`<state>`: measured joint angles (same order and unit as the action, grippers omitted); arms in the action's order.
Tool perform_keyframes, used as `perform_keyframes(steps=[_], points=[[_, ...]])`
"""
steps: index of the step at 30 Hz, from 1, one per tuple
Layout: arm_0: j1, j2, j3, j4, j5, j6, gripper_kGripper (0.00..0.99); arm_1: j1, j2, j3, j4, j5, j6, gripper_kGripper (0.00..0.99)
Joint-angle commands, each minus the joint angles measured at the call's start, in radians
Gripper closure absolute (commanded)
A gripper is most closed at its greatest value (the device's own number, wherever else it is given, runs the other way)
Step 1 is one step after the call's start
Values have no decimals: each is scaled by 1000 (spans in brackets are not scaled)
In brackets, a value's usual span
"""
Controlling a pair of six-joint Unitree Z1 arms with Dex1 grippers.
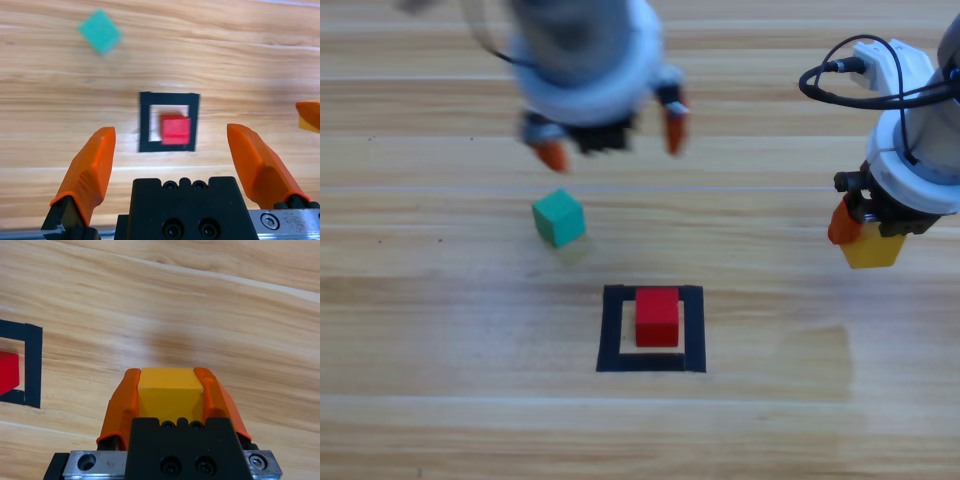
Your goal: Stack the blocks in the rectangular block: red at the bottom, yellow in the middle, green on top
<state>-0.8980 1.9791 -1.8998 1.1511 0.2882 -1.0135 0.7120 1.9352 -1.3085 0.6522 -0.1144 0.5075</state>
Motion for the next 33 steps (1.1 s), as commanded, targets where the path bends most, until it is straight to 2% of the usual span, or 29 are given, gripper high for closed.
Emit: perform_keyframes(steps=[1, 6, 11, 17, 27, 33], points=[[47, -197, 246, -60, 51, 33, 44, 106, 22, -74, 64, -4, 86, 975], [85, -427, 461, -166, 55, 121, 44, 184, 104, -183, 124, -1, 166, 975], [94, -479, 508, -165, 45, 164, 44, 251, 182, -276, 155, 1, 224, 975], [94, -485, 558, -188, 23, 170, 42, 304, 246, -364, 172, -1, 255, 975], [94, -485, 608, -238, 0, 161, 40, 348, 354, -512, 248, -5, 301, 975], [94, -479, 636, -268, -18, 161, 42, 350, 390, -554, 253, -11, 310, 973]])
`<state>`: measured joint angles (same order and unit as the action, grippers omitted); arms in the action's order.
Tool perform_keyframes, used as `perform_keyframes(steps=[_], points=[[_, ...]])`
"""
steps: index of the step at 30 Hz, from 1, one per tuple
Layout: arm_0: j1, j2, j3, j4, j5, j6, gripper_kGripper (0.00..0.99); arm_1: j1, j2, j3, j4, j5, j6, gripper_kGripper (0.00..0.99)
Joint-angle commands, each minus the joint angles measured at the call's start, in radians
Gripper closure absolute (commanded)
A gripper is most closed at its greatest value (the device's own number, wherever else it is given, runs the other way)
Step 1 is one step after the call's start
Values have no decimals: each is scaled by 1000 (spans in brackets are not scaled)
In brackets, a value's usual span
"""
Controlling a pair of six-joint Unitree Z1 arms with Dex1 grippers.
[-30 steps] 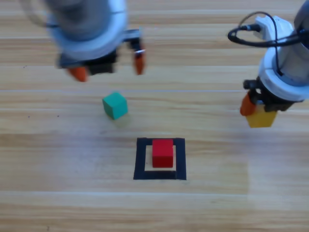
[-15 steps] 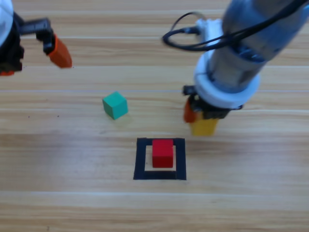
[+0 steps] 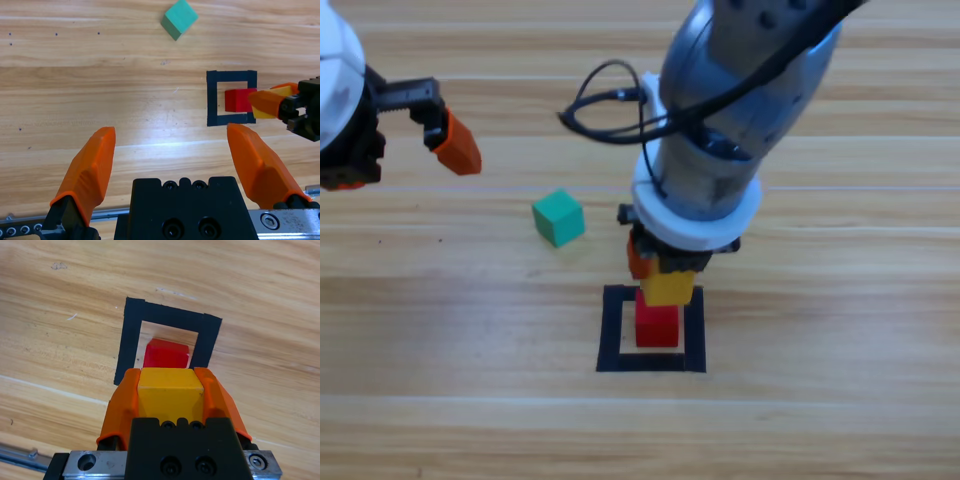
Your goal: Stack the blocks in the rectangular block: red at the bottom, yellow in the middle, green on top
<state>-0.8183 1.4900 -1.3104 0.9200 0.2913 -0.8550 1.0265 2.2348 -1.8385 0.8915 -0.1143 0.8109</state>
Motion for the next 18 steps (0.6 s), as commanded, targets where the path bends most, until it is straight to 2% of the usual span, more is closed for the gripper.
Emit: perform_keyframes(steps=[1, 18], points=[[15, 10, 48, -38, -24, 5, 42, 35, 97, -30, 17, -13, 8, 973], [15, 9, 79, -61, -37, 13, 42, 35, 146, -74, 32, -51, 16, 973]])
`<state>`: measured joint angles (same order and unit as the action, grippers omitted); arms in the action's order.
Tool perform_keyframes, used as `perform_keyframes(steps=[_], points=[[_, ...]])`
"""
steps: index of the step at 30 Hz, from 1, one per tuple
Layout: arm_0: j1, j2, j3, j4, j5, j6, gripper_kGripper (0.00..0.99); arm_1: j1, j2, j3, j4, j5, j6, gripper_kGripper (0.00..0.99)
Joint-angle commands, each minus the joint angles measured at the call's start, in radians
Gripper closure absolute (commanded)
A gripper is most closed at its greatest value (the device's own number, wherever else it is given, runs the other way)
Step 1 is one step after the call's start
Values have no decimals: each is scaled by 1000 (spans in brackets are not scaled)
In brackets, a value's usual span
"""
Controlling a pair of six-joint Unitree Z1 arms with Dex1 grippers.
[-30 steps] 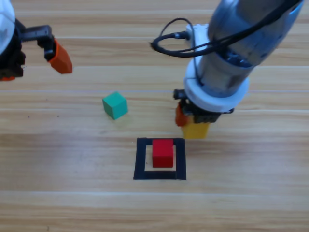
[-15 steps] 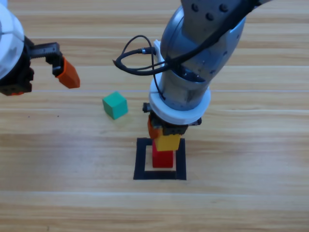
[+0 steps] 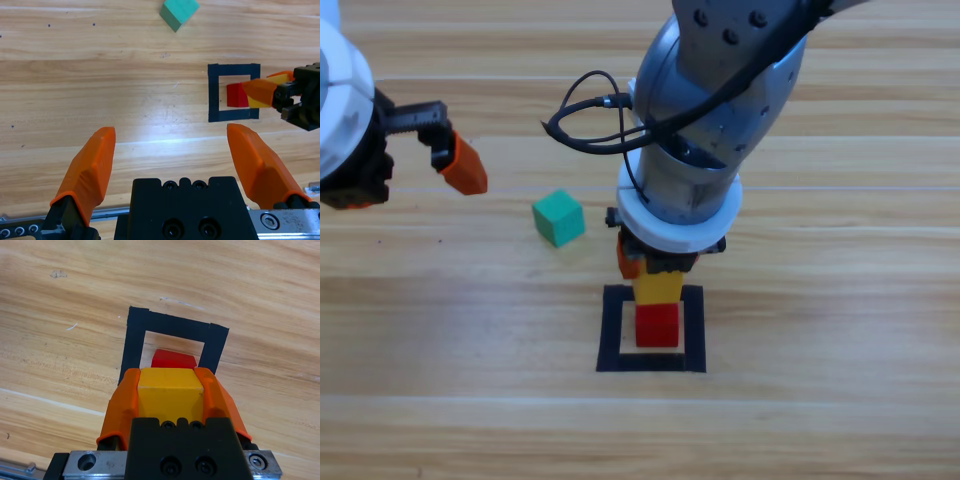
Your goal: Stack the blocks in the rectangular block: red at the bottom, yellow in the middle, green on top
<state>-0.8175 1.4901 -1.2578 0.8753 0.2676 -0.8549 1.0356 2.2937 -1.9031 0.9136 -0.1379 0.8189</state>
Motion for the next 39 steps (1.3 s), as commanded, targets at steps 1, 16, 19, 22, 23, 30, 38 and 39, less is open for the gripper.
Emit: perform_keyframes(steps=[1, 16, 19, 22, 23, 30, 38, 39], points=[[14, 7, 26, -16, -14, 14, 42, 26, 90, -10, 11, -31, 8, 973], [14, 9, 26, -21, -18, 19, 44, 26, 93, -8, 19, -42, 20, 969], [14, 9, 31, -29, -21, 19, 44, 26, 89, -5, 19, -43, 20, 857], [14, 10, 38, -38, -24, 19, 44, 30, 82, -10, 19, -58, 19, 346], [14, 10, 38, -39, -24, 20, 44, 34, 78, -11, 19, -68, 16, 76], [14, 18, 46, -52, -27, 20, 44, 69, -34, -4, 19, -141, 3, 0], [57, 44, 48, -124, -47, -24, 42, 107, -379, 176, -75, -195, -84, 1], [78, 56, 46, -134, -64, -55, 42, 107, -441, 251, -145, -184, -115, 0]])
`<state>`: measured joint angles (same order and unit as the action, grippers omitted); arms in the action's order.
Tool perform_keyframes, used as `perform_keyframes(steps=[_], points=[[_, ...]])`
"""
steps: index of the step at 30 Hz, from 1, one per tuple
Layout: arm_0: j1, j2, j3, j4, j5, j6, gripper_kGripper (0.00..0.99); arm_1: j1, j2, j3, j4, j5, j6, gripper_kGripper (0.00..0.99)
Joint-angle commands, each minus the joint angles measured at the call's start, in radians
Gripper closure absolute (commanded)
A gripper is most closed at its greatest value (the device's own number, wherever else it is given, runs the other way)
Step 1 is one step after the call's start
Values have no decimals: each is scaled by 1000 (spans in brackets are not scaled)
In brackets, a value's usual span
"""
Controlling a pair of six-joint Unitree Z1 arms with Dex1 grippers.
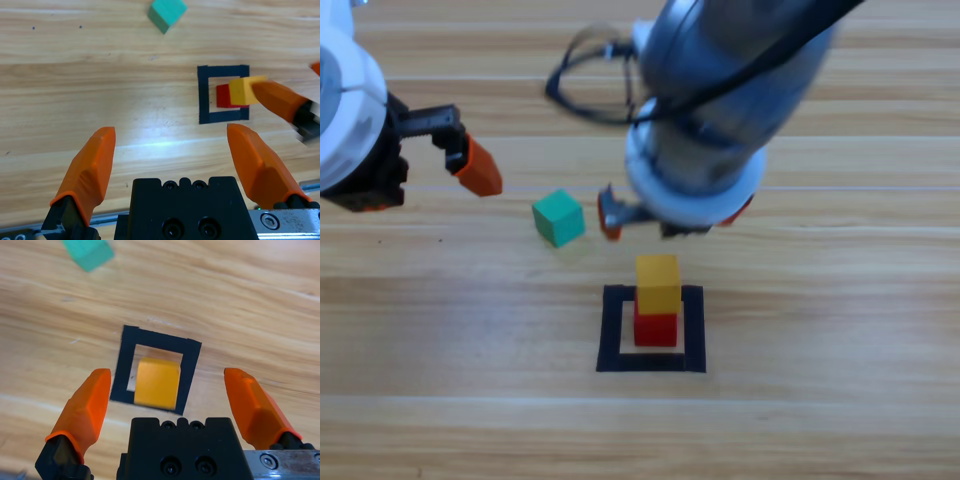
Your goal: Stack the blocks in the rectangular block: red at the bottom, yellow in the middle, green on top
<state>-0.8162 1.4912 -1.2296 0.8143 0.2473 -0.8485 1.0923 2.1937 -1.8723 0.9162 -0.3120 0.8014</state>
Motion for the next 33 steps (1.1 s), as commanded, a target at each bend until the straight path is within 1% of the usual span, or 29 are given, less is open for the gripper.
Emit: perform_keyframes(steps=[1, 3, 4, 6, 9, 12, 14, 17, 18, 21, 24, 27, 29, 31, 33], points=[[95, 66, 16, -89, -59, -83, 42, 51, -420, 329, -257, 19, -136, 0], [129, 89, 12, -119, -95, -112, 42, 9, -546, 525, -459, 86, -205, 0], [146, 106, 2, -129, -111, -129, 42, -8, -594, 591, -507, 108, -232, 0], [170, 162, -45, -127, -135, -156, 44, -40, -632, 648, -520, 137, -274, 0], [196, 294, -154, -112, -160, -184, 45, -101, -626, 713, -536, 205, -341, 0], [196, 423, -280, -64, -154, -218, 47, -157, -641, 818, -637, 280, -406, 0], [196, 511, -376, -15, -152, -233, 45, -183, -641, 874, -691, 320, -439, 0], [201, 624, -507, 74, -151, -268, 45, -200, -641, 929, -735, 333, -465, 0], [201, 666, -558, 115, -140, -293, 45, -201, -641, 958, -758, 333, -475, 0], [201, 696, -608, 160, -123, -336, 45, -201, -646, 1015, -810, 333, -482, 0], [213, 721, -640, 189, -120, -371, 45, -201, -640, 1042, -823, 332, -490, 0], [227, 773, -732, 260, -118, -386, 48, -201, -629, 1068, -849, 333, -511, 0], [235, 827, -829, 332, -117, -393, 48, -201, -634, 1085, -870, 333, -525, 0], [241, 865, -895, 384, -115, -406, 51, -200, -638, 1118, -919, 338, -536, 0], [246, 877, -904, 391, -117, -420, 53, -200, -640, 1159, -981, 341, -536, 0]])
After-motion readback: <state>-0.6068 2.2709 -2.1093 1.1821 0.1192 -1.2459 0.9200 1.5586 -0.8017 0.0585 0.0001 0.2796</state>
